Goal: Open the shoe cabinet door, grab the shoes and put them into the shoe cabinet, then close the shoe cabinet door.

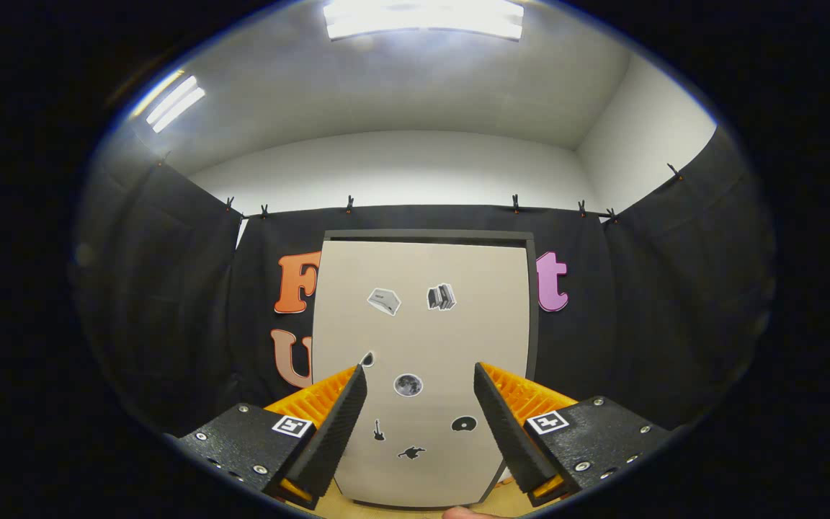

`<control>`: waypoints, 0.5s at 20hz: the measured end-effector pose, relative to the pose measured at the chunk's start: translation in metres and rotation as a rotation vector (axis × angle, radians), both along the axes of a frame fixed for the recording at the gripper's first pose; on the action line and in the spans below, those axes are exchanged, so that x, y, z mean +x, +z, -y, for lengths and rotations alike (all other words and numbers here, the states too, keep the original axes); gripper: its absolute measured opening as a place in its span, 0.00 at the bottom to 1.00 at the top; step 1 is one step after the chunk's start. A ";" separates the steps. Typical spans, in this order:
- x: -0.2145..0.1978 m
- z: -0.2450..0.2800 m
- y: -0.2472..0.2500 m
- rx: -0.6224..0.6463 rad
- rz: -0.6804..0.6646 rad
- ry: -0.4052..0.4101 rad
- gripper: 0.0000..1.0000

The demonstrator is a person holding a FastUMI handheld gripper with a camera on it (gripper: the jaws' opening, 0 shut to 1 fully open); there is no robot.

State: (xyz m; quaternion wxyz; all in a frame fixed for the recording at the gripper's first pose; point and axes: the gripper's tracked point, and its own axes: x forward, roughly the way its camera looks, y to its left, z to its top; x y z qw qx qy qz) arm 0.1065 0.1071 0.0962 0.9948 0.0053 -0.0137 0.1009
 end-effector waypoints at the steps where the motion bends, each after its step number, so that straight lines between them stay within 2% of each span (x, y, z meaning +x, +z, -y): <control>1: 0.000 0.001 -0.001 -0.001 0.004 -0.002 0.93; 10: -0.004 0.010 0.002 -0.001 0.029 -0.019 0.93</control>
